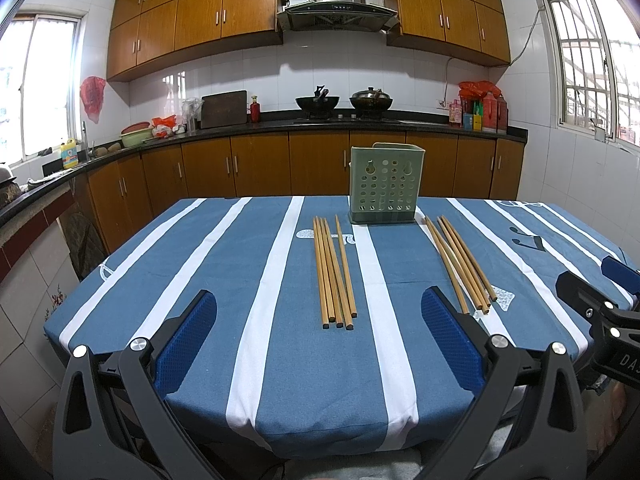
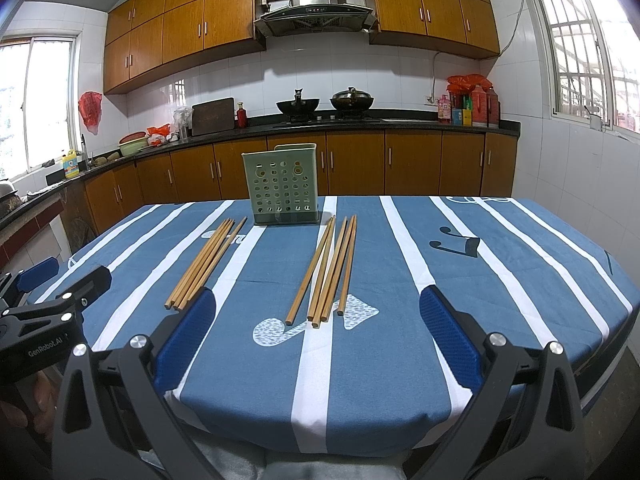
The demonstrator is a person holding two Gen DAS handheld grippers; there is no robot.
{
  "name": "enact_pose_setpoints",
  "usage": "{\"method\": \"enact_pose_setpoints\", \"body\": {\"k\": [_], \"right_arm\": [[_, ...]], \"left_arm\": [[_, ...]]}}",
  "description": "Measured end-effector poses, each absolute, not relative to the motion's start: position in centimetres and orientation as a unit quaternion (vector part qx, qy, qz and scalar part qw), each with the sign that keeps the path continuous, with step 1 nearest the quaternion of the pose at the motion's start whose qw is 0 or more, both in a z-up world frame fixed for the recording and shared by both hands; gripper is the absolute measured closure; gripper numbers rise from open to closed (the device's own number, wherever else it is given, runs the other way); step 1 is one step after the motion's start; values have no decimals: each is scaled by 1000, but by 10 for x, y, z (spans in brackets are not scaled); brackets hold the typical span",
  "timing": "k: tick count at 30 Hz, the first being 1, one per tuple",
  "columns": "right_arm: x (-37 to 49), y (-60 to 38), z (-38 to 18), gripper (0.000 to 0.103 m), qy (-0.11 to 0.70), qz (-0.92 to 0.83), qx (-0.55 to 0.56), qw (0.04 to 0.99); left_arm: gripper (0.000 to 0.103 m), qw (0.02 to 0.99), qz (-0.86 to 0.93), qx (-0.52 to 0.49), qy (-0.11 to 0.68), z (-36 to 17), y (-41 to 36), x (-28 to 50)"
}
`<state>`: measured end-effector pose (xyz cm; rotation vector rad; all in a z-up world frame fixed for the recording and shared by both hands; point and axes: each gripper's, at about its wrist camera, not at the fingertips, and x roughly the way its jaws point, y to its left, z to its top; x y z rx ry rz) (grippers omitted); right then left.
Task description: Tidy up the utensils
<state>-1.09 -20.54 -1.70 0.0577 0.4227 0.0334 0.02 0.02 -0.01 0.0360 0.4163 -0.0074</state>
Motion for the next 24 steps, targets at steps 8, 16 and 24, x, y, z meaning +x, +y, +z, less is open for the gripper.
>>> {"method": "enact_pose_setpoints", "body": {"k": [8, 16, 24], "right_arm": [[-11, -206, -18, 4, 210, 17, 29, 977], [-11, -206, -19, 4, 210, 17, 29, 977], [5, -213, -22, 4, 237, 16, 43, 971]], "left_arm": [[2, 978, -4, 18, 207, 0, 0, 0], [2, 978, -3, 18, 208, 0, 0, 0], [2, 971, 11, 5, 237, -12, 8, 14]]}}
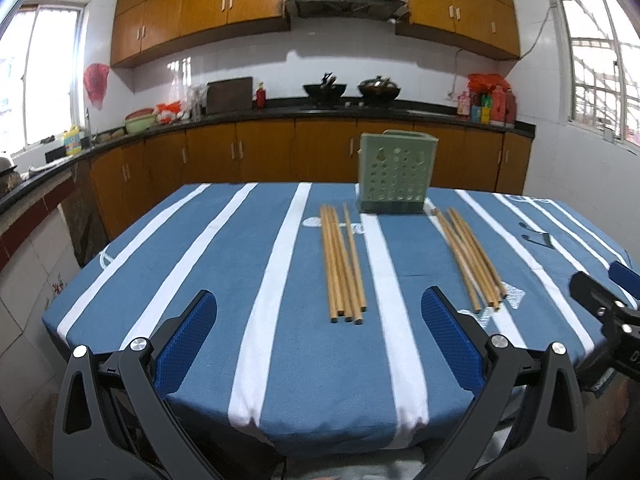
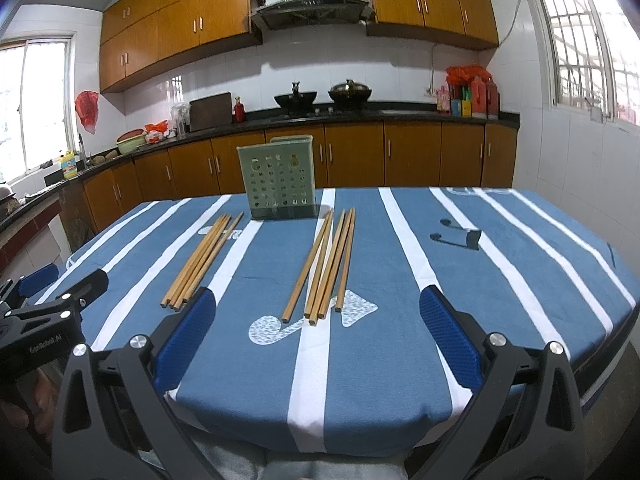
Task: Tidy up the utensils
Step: 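Close the left tool on a wooden chopstick while the right tool grasps another chopstick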
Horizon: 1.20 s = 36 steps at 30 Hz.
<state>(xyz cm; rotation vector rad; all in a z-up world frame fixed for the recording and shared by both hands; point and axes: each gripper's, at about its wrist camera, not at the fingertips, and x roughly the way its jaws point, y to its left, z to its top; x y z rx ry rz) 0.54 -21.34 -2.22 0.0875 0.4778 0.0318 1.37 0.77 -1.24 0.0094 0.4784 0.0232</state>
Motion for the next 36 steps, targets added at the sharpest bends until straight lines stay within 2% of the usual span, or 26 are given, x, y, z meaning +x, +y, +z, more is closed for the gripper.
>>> {"method": "enact_pose_setpoints", "body": {"k": [9, 12, 15, 16, 18, 20, 22, 25, 29, 33, 36], "right_arm": [[68, -240, -39, 6, 310, -5, 91, 946], [98, -246, -46, 21, 341, -17, 85, 936], [127, -250, -55, 43, 375, -27, 82, 923], [137, -252, -58, 47, 384, -27, 83, 919], [156, -254, -65, 60, 400, -30, 89, 912], [167, -255, -70, 69, 412, -27, 93, 906], [181, -254, -77, 72, 424, -18, 100, 900], [191, -250, -82, 73, 434, -14, 96, 896], [196, -245, -90, 80, 441, -10, 83, 894], [197, -249, -92, 95, 438, -26, 72, 896], [198, -255, -91, 95, 437, -29, 79, 896]], "left_arm": [[2, 957, 22, -12, 290, -18, 41, 62], [2, 952, 26, -6, 306, -20, 49, 81], [2, 946, 24, -4, 322, -22, 55, 99], [3, 945, 22, -4, 327, -22, 57, 105], [13, 942, 15, -5, 335, -23, 59, 116], [21, 938, 9, -5, 346, -26, 60, 125], [31, 934, -2, -6, 358, -29, 60, 133], [38, 929, -15, -4, 370, -34, 58, 140], [42, 921, -35, -10, 387, -40, 53, 150], [50, 913, -60, -18, 404, -47, 47, 158], [58, 907, -70, -14, 415, -51, 41, 163]]}}
